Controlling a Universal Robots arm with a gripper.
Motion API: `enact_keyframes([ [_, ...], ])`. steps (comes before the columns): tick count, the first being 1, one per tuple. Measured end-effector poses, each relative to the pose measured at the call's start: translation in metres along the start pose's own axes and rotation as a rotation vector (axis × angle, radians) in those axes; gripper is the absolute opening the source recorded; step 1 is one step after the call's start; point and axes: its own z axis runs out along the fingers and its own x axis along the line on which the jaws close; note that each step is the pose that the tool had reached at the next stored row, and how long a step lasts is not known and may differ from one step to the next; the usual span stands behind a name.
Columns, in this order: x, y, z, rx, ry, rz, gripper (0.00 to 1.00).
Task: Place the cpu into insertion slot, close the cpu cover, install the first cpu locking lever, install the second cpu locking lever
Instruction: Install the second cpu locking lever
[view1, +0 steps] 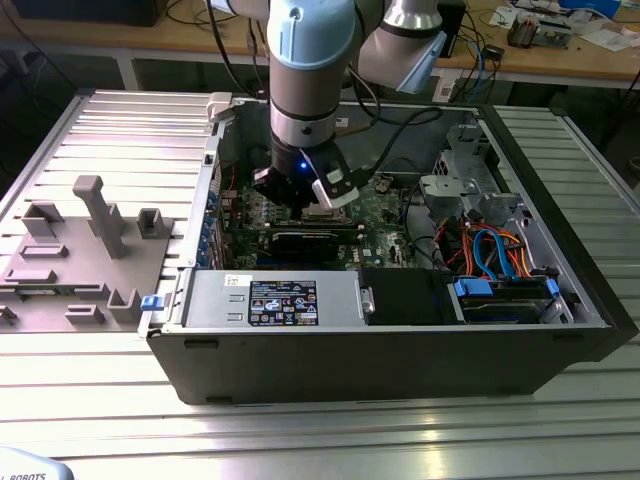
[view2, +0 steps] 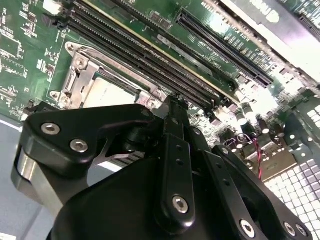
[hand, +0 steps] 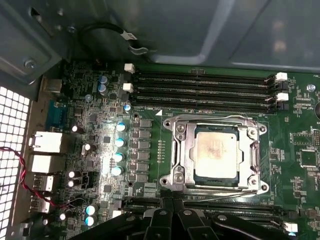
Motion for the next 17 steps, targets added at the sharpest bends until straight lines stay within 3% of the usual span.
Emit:
enact_keyframes([
  [7,0.0011,-0.0014,0.0049,-0.0060,-0.0003,0.000,0.11],
  [10,0.0011,-0.0021,0.0089,-0.0141,-0.0008,0.000,0.11],
  [17,0.0055,-0.0035,0.0179,-0.0188,-0.0010,0.000,0.11],
])
